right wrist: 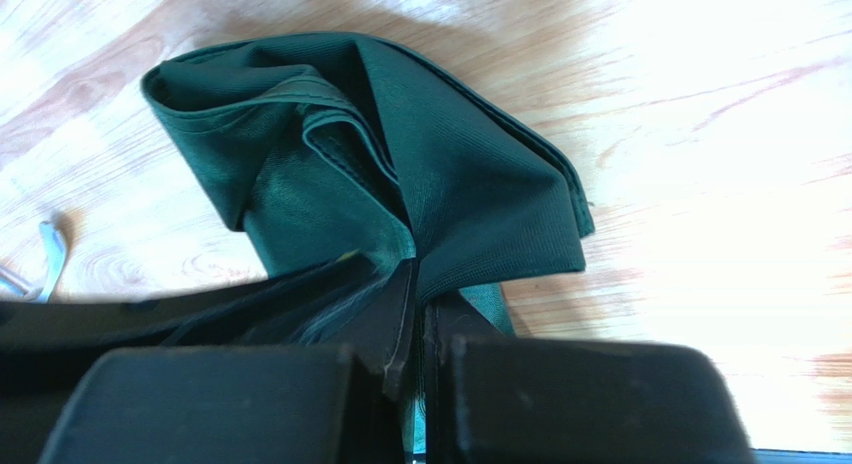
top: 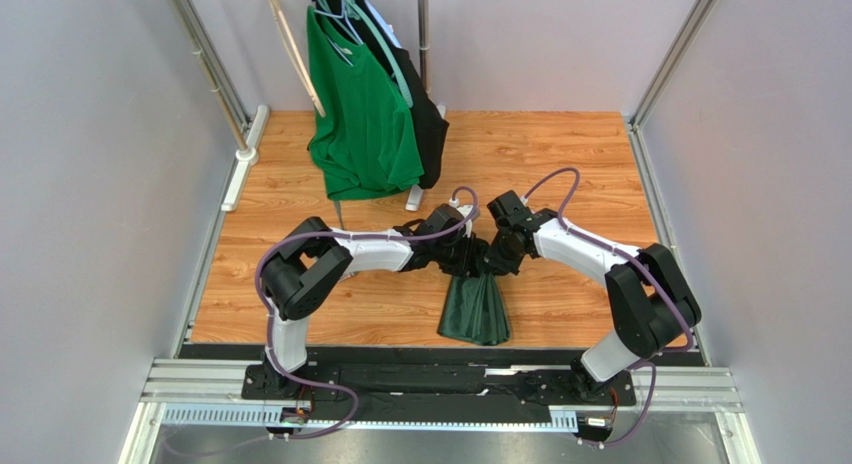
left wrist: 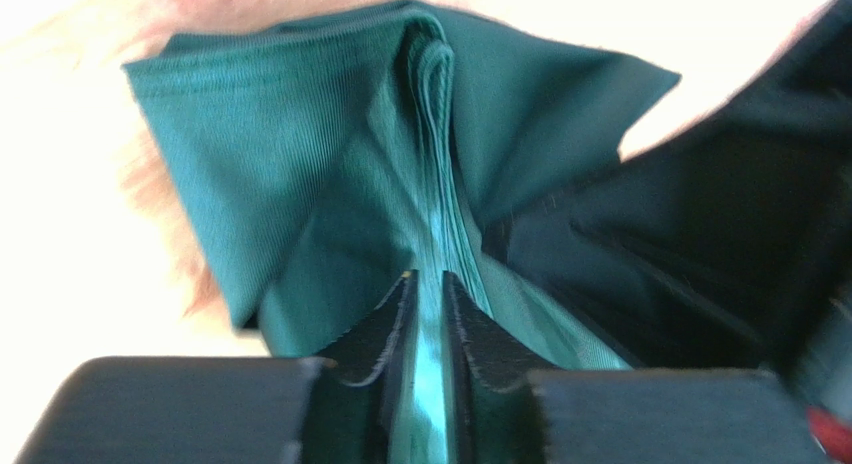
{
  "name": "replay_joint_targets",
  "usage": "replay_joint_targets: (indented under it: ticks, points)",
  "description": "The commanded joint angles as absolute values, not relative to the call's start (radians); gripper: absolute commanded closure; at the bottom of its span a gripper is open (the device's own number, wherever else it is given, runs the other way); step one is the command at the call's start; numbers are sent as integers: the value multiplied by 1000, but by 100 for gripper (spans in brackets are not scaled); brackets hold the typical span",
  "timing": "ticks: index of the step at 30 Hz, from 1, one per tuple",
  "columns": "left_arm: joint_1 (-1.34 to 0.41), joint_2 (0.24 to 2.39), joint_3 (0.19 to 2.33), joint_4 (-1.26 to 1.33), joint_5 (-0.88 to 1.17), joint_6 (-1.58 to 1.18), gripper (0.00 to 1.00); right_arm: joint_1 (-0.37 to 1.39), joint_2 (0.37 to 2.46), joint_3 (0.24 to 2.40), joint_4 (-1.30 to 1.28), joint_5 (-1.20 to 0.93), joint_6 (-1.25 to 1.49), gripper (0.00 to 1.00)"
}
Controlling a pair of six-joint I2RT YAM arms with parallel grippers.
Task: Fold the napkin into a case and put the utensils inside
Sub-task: Fold the 2/3-rectangle-folded napkin at the center of the board.
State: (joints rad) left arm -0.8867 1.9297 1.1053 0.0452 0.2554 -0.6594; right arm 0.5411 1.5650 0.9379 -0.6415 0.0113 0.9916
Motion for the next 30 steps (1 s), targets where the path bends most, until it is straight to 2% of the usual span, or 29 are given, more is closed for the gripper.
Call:
replay_joint_targets:
  ticks: [1,3,6,9,14,30]
  points:
    - [-890,1809,1112,-43,232,-643,74,546,1563,974,-669,66,989,100]
    - [-890,1767,1115,-87,209,-617,70,546,1563,982,-676,72,980,100]
    - [-878,1723,1127,-172,151,-583,70,546,1560,982,-681,74,973,100]
    - [-836,1735,1120,-233,132,-566,80,546,1566,994,-692,71,966,100]
    - [-811,1813,1117,-206,144,-564,87,548,1588,1017,-709,74,971,100]
    - [-850,1924,1129,-72,186,-623,90,606,1704,1160,-808,140,1078,100]
